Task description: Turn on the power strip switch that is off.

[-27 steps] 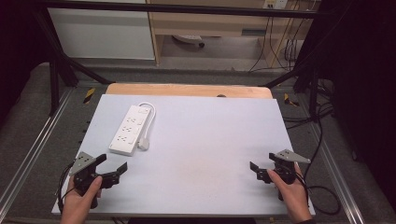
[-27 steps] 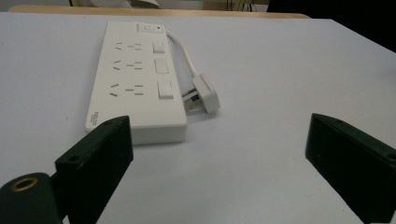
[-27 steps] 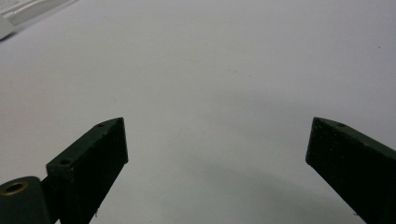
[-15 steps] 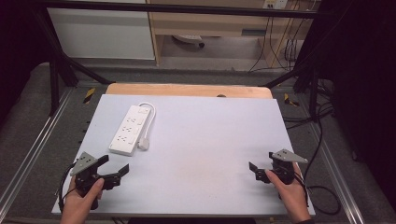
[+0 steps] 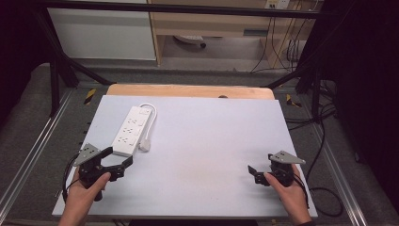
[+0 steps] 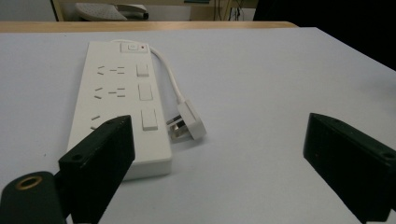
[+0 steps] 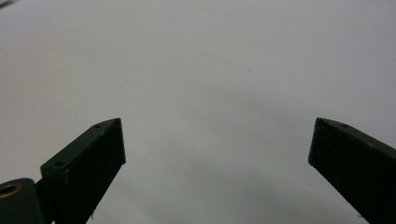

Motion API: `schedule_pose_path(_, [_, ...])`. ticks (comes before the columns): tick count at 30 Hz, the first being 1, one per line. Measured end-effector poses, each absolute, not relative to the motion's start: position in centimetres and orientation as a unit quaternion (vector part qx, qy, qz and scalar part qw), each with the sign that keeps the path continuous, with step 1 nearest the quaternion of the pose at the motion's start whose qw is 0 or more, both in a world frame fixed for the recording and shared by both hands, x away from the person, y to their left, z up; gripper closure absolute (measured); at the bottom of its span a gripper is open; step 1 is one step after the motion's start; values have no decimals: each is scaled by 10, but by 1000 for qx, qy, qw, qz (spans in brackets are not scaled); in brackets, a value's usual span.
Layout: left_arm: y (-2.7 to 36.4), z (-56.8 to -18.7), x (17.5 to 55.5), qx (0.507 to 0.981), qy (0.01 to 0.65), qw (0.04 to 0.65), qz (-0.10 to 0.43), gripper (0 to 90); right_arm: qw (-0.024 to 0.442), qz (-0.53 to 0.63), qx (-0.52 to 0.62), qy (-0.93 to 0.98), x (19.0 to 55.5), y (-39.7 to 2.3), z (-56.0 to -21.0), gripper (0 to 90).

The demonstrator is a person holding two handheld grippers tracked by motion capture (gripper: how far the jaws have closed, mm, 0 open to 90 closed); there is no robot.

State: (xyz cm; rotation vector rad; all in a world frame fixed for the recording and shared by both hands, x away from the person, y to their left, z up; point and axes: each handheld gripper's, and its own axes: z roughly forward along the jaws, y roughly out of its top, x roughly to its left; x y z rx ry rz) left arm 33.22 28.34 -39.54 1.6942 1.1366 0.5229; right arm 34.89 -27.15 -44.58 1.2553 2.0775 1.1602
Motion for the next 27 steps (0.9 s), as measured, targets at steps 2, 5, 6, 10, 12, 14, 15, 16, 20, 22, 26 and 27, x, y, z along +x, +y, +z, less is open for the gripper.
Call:
schedule_pose_path(2, [284, -394, 333, 698, 470, 495, 217, 89, 222, 421, 455, 753, 349, -270, -446, 38])
schedule_pose_path(5, [285, -388, 338, 700, 469, 492, 218, 89, 222, 422, 451, 754, 348, -268, -445, 38])
schedule_pose_path(6, [285, -388, 338, 700, 469, 492, 218, 89, 222, 422, 451, 754, 348, -268, -445, 39])
schedule_pose_path(10, [285, -383, 344, 701, 470, 491, 218, 90, 224, 422, 448, 756, 348, -267, -445, 41])
schedule_pose_path(12, [283, -379, 349, 705, 466, 489, 218, 91, 224, 422, 448, 755, 348, -267, -445, 40])
schedule_pose_path(14, [282, -377, 352, 706, 464, 489, 217, 93, 224, 423, 448, 755, 348, -267, -445, 41])
schedule_pose_path(15, [281, -376, 353, 705, 464, 490, 215, 93, 224, 423, 448, 755, 348, -267, -445, 40])
schedule_pose_path(16, [281, -376, 353, 705, 464, 490, 215, 93, 224, 423, 448, 755, 348, -267, -445, 40])
schedule_pose_path(20, [279, -370, 361, 707, 462, 488, 220, 95, 220, 424, 449, 756, 348, -268, -444, 43])
schedule_pose_path(22, [279, -370, 364, 706, 464, 486, 223, 97, 220, 424, 448, 756, 349, -267, -444, 44])
schedule_pose_path(26, [275, -366, 372, 707, 463, 485, 224, 99, 221, 424, 446, 757, 348, -266, -444, 44])
schedule_pose_path(27, [274, -365, 373, 709, 461, 484, 225, 99, 222, 425, 445, 756, 348, -266, -444, 43])
